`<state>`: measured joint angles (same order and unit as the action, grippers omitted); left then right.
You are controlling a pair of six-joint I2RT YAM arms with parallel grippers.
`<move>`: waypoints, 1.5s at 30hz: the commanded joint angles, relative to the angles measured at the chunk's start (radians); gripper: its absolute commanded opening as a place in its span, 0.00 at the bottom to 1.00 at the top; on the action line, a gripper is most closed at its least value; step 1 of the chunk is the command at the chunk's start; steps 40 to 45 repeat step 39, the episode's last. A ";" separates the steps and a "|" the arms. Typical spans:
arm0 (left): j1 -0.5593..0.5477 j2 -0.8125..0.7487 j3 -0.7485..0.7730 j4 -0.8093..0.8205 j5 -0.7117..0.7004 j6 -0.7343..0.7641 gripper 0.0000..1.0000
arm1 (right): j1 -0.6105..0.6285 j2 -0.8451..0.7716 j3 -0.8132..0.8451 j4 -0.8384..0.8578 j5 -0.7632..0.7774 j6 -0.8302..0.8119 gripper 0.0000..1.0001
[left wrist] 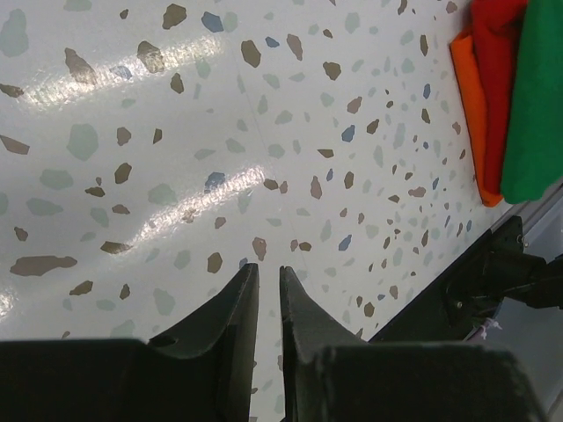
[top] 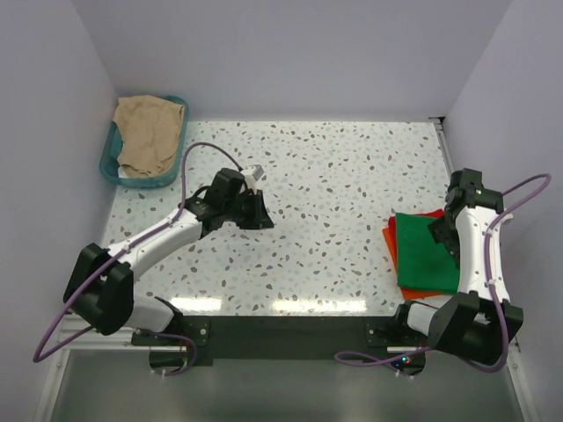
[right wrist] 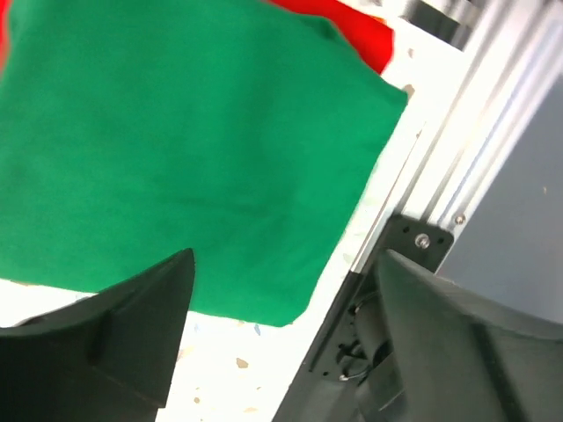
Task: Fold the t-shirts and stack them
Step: Neatly place the folded tshirt to the corner, then reset both grippers
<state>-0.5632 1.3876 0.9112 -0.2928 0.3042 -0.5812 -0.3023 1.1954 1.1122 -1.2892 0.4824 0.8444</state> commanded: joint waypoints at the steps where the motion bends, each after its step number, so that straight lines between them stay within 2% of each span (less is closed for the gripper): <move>1: 0.005 -0.012 -0.006 0.061 0.027 0.021 0.21 | -0.001 -0.011 -0.008 0.076 -0.069 -0.103 0.90; 4: 0.005 -0.019 -0.002 0.058 0.019 0.023 0.23 | 0.000 -0.028 -0.014 0.140 -0.129 -0.169 0.96; 5: 0.005 -0.021 0.000 0.055 0.018 0.024 0.23 | 0.005 -0.052 -0.020 0.169 -0.213 -0.192 0.99; 7: 0.005 -0.035 0.003 0.052 0.006 0.023 0.24 | 0.023 -0.074 -0.031 0.243 -0.272 -0.225 0.99; 10: 0.008 -0.061 0.015 0.040 -0.017 0.021 0.25 | 0.179 -0.097 -0.015 0.310 -0.240 -0.200 0.99; 11: 0.014 -0.064 0.020 0.035 -0.022 0.023 0.26 | 0.293 -0.091 -0.005 0.330 -0.220 -0.188 0.99; 13: 0.017 -0.084 0.025 0.021 -0.034 0.023 0.26 | 0.417 -0.045 0.027 0.347 -0.177 -0.148 0.99; 14: 0.025 -0.105 0.025 0.017 -0.046 0.024 0.27 | 0.528 -0.010 0.038 0.381 -0.148 -0.137 0.99; 16: 0.028 -0.131 0.015 0.015 -0.071 0.026 0.27 | 0.638 0.015 0.035 0.433 -0.124 -0.113 0.99; 17: 0.029 -0.145 0.012 0.014 -0.086 0.026 0.28 | 0.734 0.027 0.034 0.500 -0.122 -0.108 0.99; 22: 0.033 -0.228 -0.020 -0.009 -0.194 0.041 0.30 | 0.995 0.137 0.050 0.648 -0.125 -0.120 0.99; 25: 0.034 -0.280 -0.044 -0.026 -0.247 0.043 0.30 | 1.061 0.161 0.055 0.708 -0.136 -0.153 0.99; 29: 0.034 -0.364 -0.072 -0.060 -0.301 0.049 0.31 | 1.065 0.104 -0.008 0.786 -0.163 -0.186 0.99; 33: 0.036 -0.415 -0.093 -0.083 -0.342 0.049 0.31 | 1.063 0.050 -0.025 0.766 -0.131 -0.231 0.99; 39: 0.034 -0.444 -0.106 -0.091 -0.352 0.049 0.31 | 1.063 -0.036 -0.094 0.808 -0.113 -0.246 0.99; 45: 0.034 -0.444 -0.106 -0.091 -0.352 0.049 0.31 | 1.063 -0.036 -0.094 0.808 -0.113 -0.246 0.99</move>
